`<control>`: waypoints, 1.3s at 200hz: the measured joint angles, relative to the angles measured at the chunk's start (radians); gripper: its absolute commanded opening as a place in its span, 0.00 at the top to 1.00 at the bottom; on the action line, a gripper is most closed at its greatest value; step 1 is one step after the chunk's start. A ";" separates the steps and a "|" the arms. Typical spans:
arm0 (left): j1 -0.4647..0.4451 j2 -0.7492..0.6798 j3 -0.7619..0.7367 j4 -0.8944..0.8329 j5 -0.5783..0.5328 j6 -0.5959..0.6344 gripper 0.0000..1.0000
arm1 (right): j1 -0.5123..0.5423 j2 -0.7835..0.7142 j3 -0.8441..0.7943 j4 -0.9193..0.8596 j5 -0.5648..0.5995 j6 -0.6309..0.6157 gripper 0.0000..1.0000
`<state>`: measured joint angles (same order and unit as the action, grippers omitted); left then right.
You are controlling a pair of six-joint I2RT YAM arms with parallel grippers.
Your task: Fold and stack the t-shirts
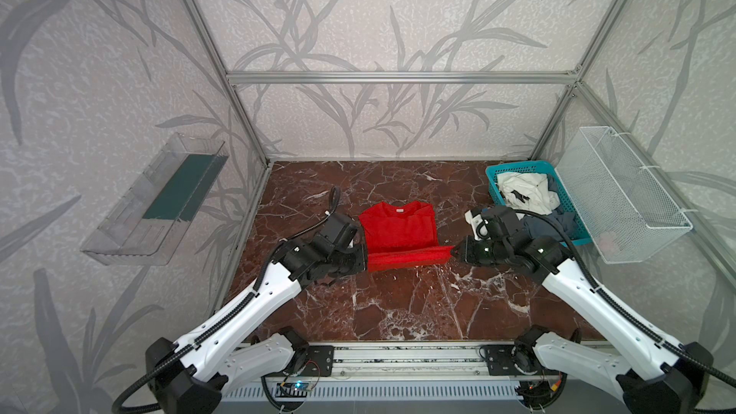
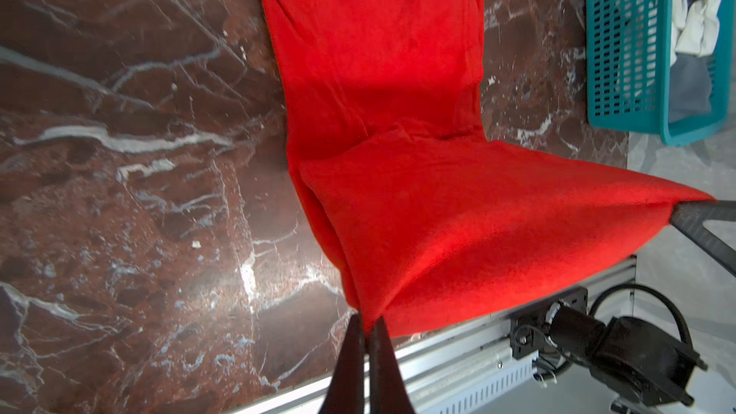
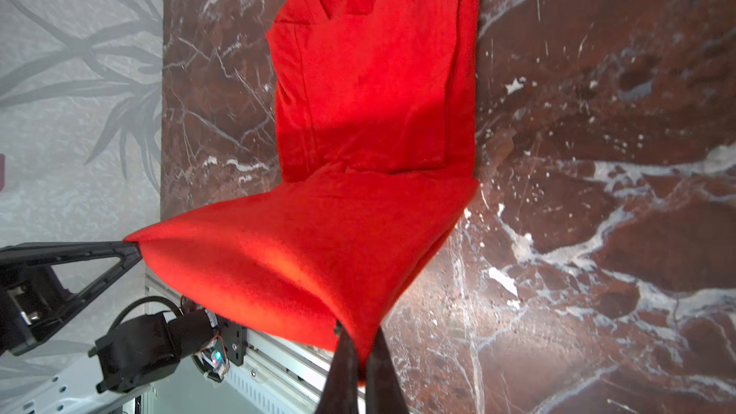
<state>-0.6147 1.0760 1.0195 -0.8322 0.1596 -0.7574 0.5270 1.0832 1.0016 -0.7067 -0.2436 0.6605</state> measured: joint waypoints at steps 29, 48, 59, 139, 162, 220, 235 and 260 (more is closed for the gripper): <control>0.105 0.056 0.070 0.026 0.025 0.057 1.00 | -0.031 0.091 0.101 0.023 -0.006 -0.051 0.96; 0.157 0.108 0.116 0.046 0.044 0.090 1.00 | -0.053 0.148 0.150 0.045 -0.015 -0.080 0.96; 0.179 0.145 0.136 0.060 0.053 0.107 1.00 | -0.069 0.178 0.164 0.060 -0.023 -0.093 0.96; 0.284 0.501 0.365 0.087 0.123 0.185 1.00 | -0.179 0.476 0.280 0.159 -0.109 -0.162 0.97; 0.308 0.587 0.419 0.091 0.131 0.200 1.00 | -0.199 0.574 0.351 0.184 -0.135 -0.175 0.96; 0.357 0.832 0.587 0.107 0.151 0.239 1.00 | -0.241 0.876 0.535 0.214 -0.195 -0.198 0.97; 0.363 0.899 0.647 0.112 0.157 0.254 1.00 | -0.252 0.948 0.588 0.215 -0.209 -0.206 0.96; 0.375 1.006 0.747 0.128 0.164 0.287 0.84 | -0.272 1.059 0.688 0.212 -0.229 -0.229 0.82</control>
<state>-0.2401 2.0823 1.7664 -0.7044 0.3241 -0.4702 0.2554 2.1418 1.6897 -0.4942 -0.4728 0.4313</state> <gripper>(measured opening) 0.069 0.086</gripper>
